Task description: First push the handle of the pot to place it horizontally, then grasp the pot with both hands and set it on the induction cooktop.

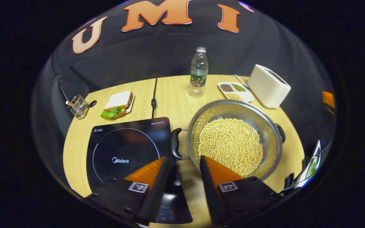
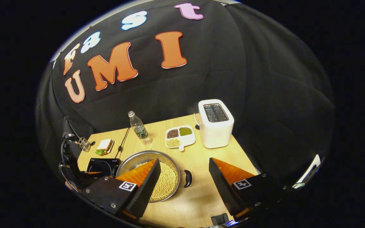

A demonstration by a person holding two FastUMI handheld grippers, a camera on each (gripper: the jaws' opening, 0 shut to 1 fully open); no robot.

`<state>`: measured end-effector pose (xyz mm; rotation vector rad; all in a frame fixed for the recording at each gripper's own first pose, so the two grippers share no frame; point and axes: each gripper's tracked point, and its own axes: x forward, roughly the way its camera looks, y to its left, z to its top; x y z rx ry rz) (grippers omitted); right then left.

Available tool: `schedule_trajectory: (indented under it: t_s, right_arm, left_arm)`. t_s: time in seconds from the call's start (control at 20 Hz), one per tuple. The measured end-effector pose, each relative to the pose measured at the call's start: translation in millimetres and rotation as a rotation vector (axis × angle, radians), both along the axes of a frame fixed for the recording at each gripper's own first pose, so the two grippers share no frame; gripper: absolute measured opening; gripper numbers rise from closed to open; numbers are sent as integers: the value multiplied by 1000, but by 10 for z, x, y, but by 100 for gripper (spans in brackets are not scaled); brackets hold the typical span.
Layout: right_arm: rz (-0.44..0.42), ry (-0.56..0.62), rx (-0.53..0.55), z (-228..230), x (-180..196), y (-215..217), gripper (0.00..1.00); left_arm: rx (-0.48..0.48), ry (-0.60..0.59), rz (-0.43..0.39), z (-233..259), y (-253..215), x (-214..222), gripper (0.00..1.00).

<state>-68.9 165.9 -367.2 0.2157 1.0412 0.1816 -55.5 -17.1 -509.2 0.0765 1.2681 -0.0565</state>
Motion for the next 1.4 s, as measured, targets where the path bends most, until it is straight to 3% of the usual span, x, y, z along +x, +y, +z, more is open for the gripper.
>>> schedule_trajectory:
  t_s: [0.15,0.4,1.05,1.15,1.2,1.4]
  right_arm:
    - [33,38,17,-209,66,169,95]
    - [60,109,15,-533,100,285,95]
    - [112,253,-19,-1276,-26,400,95]
    - [130,268,-29,-1358,-80,419,95]
    - [140,276,-34,-1396,-99,422,95]
    - [149,329,-28,-1539,-205,506,95]
  left_arm:
    - [-17,-35,31,51,23,159,100]
    - [-11,-7,10,-203,84,370,98]
    - [-37,98,91,-810,19,333,98]
    - [-29,91,74,-835,11,382,99]
    - [-23,93,61,-828,-10,383,94]
    - [-18,80,-15,-920,-24,493,96]
